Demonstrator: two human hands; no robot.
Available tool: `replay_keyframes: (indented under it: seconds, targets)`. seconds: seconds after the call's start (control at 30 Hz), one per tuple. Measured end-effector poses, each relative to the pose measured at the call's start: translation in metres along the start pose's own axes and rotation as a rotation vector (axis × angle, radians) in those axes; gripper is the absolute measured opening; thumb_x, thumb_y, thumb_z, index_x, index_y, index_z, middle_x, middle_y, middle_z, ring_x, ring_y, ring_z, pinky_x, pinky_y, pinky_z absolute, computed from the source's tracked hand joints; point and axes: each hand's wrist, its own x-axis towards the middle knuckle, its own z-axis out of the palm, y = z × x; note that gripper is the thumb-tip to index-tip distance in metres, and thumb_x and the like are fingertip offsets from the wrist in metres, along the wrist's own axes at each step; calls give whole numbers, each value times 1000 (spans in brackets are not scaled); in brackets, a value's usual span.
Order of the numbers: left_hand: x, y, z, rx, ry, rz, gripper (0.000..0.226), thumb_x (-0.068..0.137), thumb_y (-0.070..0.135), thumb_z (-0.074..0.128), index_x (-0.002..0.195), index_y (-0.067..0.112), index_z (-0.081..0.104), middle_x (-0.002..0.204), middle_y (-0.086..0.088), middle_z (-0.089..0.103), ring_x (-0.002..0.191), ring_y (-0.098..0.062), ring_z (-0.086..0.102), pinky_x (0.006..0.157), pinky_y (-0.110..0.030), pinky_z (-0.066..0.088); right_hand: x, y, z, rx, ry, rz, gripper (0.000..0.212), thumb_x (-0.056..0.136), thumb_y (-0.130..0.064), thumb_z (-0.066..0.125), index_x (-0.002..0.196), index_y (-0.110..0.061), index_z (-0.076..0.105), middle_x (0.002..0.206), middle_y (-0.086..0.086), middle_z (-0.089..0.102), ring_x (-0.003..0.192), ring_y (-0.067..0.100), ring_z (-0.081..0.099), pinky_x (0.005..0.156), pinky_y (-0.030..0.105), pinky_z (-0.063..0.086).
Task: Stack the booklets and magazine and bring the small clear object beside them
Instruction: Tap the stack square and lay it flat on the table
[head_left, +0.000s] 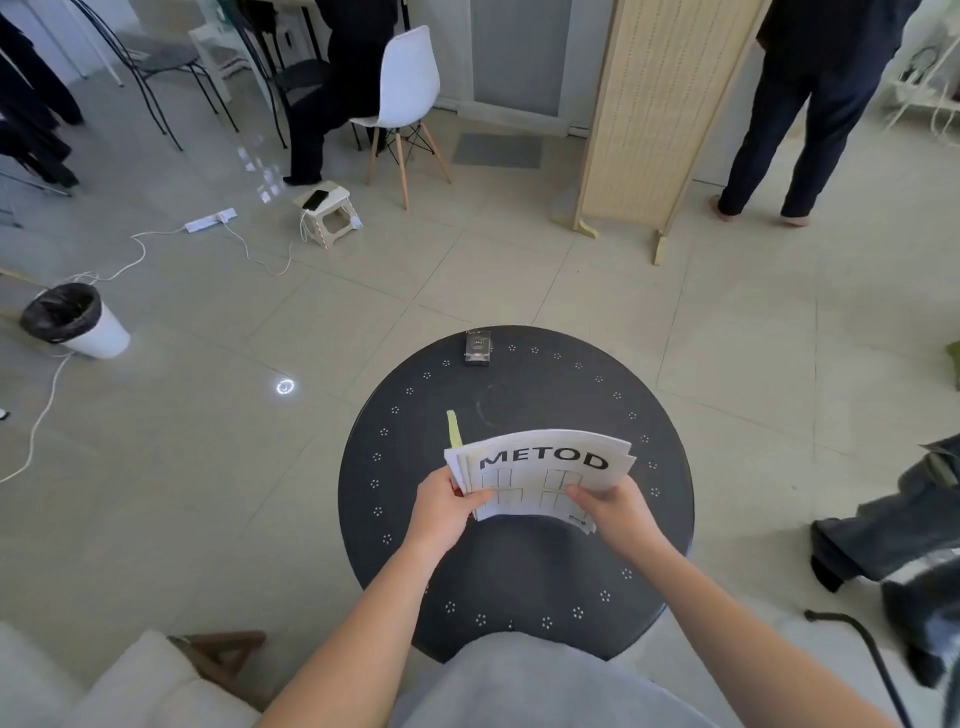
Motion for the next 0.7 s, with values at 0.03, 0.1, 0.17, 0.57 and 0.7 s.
replay_keyframes:
  seconds: [0.03,0.1,0.17,0.57,0.7]
  targets:
    - [1,-5,1,5,3,-16,35,91,9,84,124,15,77,124,0,79,115,-21,75,100,-41,62,2,4,3,-2,-2,8,24,99,-8,73,124,-8,75,113,-1,80,106,13,74,87,26,55]
    - [3,-15,3,16,0,-49,35,91,8,83,126,15,77,121,3,79,118,-23,75,96,-34,61,4,10,8,-4,-15,29,23,100,-9,73,122,-11,74,116,1,80,110,18,74,92,31,55]
    - [2,-23,5,35,-2,-70,37,92,8,83,128,14,76,124,0,79,120,-24,74,92,-29,59,6,15,11,-10,-31,54,20,100,-10,73,119,-15,75,113,-1,79,110,21,74,97,38,55]
    - [-3,-26,4,-24,-42,-127,34,87,3,81,117,20,77,109,12,79,112,-17,75,75,-16,54,6,25,11,-60,-83,95,27,93,5,67,108,-15,79,111,9,83,112,29,76,99,45,59]
    - [-4,-22,2,-104,-61,-128,39,86,0,80,115,25,75,113,10,80,107,-9,74,76,-16,55,12,24,9,-53,-81,128,36,87,10,59,116,-5,74,115,16,81,116,39,73,82,34,59]
